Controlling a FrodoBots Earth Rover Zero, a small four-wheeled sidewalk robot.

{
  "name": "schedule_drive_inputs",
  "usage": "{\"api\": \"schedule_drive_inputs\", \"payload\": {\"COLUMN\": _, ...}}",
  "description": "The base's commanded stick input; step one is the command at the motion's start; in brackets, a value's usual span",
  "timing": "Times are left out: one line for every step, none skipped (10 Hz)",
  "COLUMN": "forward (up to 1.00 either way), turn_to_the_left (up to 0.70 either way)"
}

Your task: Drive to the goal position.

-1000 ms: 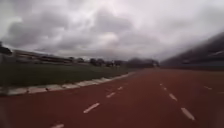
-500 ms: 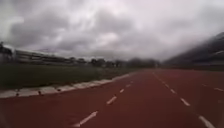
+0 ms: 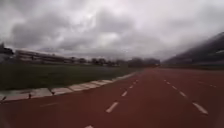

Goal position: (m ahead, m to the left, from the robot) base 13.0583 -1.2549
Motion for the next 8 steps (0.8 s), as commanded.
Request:
{"api": "schedule_drive_inputs", "payload": {"forward": 0.7, "turn_to_the_left": -0.35}}
{"api": "schedule_drive_inputs", "payload": {"forward": 0.7, "turn_to_the_left": -0.35}}
{"api": "schedule_drive_inputs", "payload": {"forward": 0.7, "turn_to_the_left": -0.35}}
{"api": "schedule_drive_inputs", "payload": {"forward": 0.7, "turn_to_the_left": -0.35}}
{"api": "schedule_drive_inputs", "payload": {"forward": 0.7, "turn_to_the_left": -0.35}}
{"api": "schedule_drive_inputs", "payload": {"forward": 0.7, "turn_to_the_left": -0.35}}
{"api": "schedule_drive_inputs", "payload": {"forward": 0.7, "turn_to_the_left": -0.25}}
{"api": "schedule_drive_inputs", "payload": {"forward": 0.7, "turn_to_the_left": -0.05}}
